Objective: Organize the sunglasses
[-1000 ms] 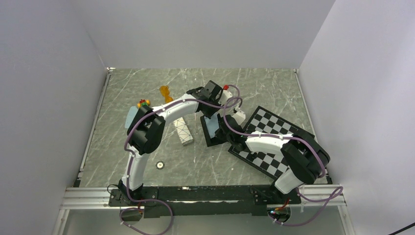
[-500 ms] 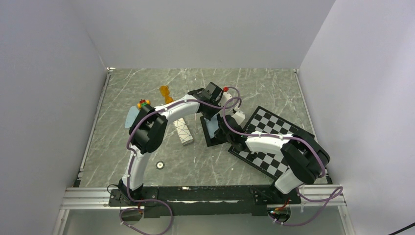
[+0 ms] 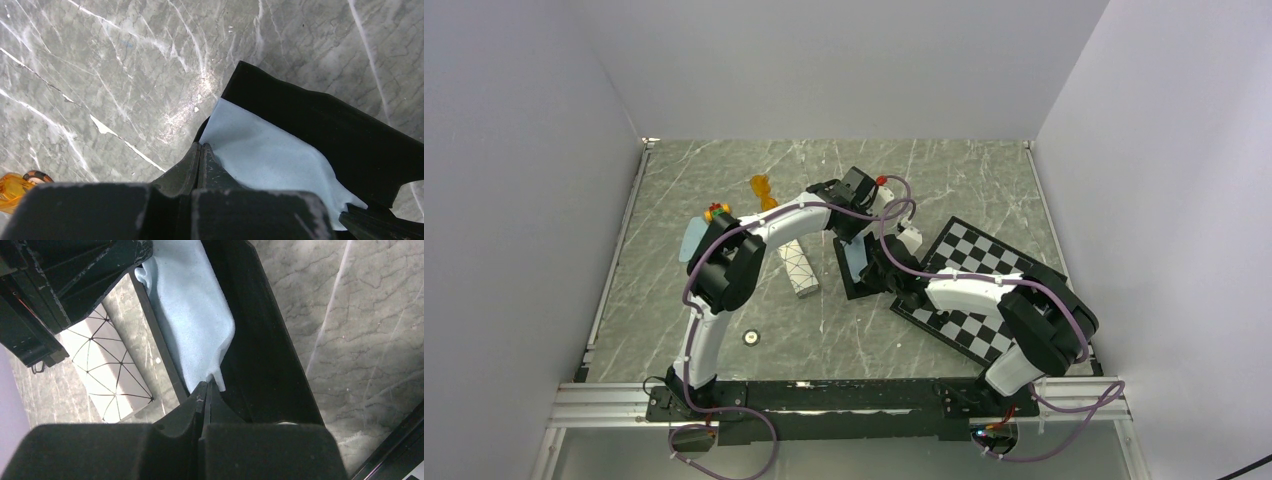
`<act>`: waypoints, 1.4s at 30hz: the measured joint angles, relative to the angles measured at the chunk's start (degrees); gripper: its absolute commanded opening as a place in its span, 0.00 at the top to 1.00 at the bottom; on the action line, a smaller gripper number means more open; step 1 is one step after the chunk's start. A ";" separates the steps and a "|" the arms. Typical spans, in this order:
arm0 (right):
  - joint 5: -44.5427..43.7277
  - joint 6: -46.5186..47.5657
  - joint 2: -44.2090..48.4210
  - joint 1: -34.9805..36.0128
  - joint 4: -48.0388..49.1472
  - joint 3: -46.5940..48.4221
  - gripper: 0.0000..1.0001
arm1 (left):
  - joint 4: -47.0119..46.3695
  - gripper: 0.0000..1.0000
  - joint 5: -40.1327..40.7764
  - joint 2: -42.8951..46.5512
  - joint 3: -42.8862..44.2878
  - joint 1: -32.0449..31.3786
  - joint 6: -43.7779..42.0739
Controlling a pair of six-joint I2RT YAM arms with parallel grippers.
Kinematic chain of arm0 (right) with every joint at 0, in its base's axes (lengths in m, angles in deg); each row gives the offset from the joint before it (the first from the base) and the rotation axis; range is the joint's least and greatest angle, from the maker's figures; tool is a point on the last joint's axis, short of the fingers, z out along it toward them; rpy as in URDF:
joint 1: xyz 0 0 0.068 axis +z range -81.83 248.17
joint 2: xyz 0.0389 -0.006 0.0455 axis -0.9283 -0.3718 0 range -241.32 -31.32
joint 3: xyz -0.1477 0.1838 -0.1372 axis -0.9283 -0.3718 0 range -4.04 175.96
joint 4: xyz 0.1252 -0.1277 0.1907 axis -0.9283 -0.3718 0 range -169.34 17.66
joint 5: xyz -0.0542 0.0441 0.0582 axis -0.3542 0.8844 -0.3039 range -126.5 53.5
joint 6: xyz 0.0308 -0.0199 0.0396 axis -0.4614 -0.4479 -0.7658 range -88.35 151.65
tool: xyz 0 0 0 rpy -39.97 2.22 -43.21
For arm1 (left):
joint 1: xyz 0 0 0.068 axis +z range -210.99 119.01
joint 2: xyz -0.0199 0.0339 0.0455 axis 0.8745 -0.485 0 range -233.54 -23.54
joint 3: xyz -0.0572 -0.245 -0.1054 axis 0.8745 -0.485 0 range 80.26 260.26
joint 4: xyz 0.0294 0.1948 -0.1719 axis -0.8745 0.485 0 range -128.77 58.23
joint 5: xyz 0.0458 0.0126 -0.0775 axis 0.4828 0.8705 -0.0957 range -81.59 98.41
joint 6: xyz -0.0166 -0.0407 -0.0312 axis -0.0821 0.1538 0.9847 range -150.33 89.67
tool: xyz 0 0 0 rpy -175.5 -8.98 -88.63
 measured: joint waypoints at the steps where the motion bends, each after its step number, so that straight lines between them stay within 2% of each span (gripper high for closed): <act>1: 0.00 0.00 0.02 0.00 0.00 0.00 1.00 | 0.00 1.00 0.11 0.00 0.00 0.00 0.04; 16: 0.00 -0.26 0.07 0.00 -0.52 0.00 1.00 | -0.20 1.00 -1.11 -0.28 0.07 0.00 0.50; 24: 0.00 -0.24 0.07 0.00 -1.27 0.00 1.00 | -0.20 1.00 -0.76 -3.63 0.46 0.00 1.53; 42: 1.53 -0.33 0.04 0.00 -1.22 0.00 1.00 | -0.33 1.00 1.22 -2.75 0.22 0.00 1.75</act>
